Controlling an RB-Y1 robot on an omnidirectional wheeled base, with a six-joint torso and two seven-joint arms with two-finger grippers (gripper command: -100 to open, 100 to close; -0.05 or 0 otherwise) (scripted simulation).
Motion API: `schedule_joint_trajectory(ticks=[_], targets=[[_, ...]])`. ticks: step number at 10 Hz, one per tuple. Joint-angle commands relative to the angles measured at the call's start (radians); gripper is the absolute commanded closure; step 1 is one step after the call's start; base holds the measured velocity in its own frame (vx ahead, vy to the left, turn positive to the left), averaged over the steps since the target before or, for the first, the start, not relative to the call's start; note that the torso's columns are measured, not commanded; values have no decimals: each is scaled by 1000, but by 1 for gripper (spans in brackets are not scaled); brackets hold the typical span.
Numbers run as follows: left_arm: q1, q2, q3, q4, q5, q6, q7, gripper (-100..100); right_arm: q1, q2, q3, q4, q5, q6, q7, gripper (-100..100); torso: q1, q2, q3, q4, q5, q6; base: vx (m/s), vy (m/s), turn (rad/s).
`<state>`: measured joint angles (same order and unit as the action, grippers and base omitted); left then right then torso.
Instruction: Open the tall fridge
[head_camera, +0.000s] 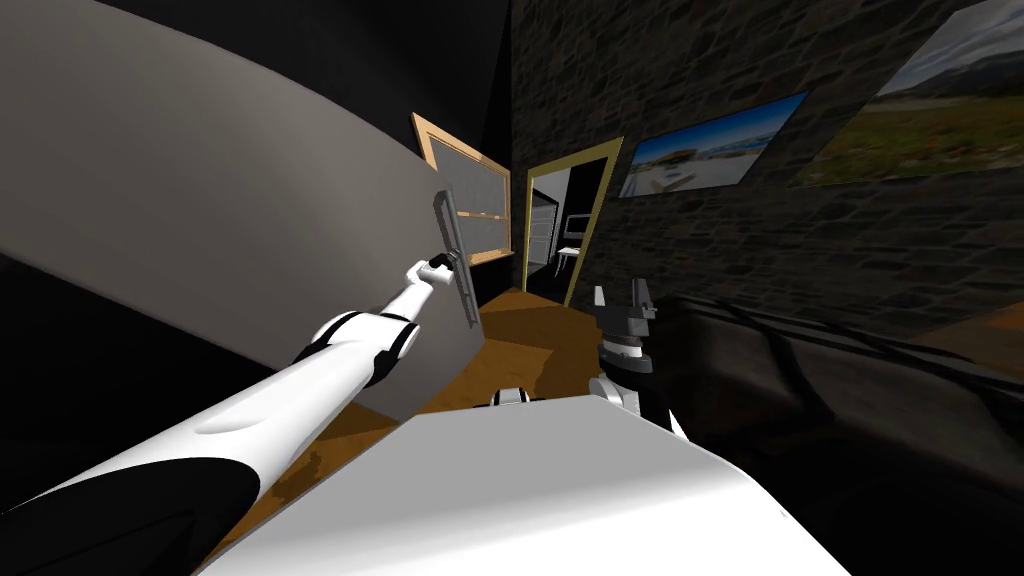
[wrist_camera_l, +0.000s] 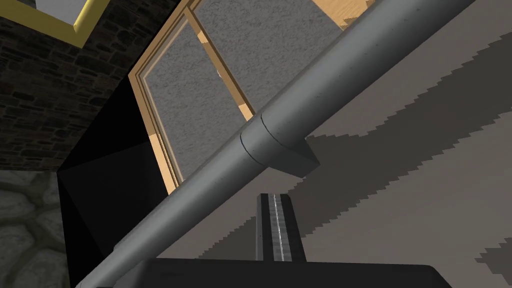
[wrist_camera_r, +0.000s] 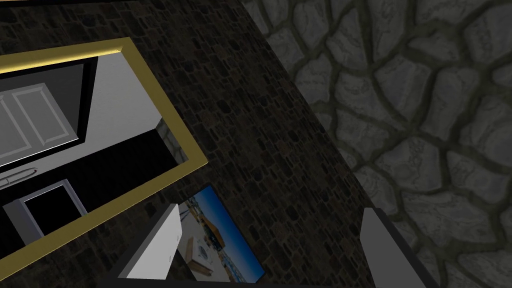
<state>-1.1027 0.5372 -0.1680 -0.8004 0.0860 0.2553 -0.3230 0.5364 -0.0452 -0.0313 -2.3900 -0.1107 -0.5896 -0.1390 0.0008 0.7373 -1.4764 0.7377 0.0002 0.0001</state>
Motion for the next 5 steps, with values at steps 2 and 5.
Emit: schedule_joint_trajectory(ticks=[2,5], targets=[[51,12,-12,-119,95,32,-75,100,0,0,0,0,0,0,0,0,-1,1,1,1,0,0,-19,-32,67],[100,25,-24,-173,162,67,-124,100,0,0,0,0,0,0,0,0,0,0,0,0,0,0,-9,-13,64]])
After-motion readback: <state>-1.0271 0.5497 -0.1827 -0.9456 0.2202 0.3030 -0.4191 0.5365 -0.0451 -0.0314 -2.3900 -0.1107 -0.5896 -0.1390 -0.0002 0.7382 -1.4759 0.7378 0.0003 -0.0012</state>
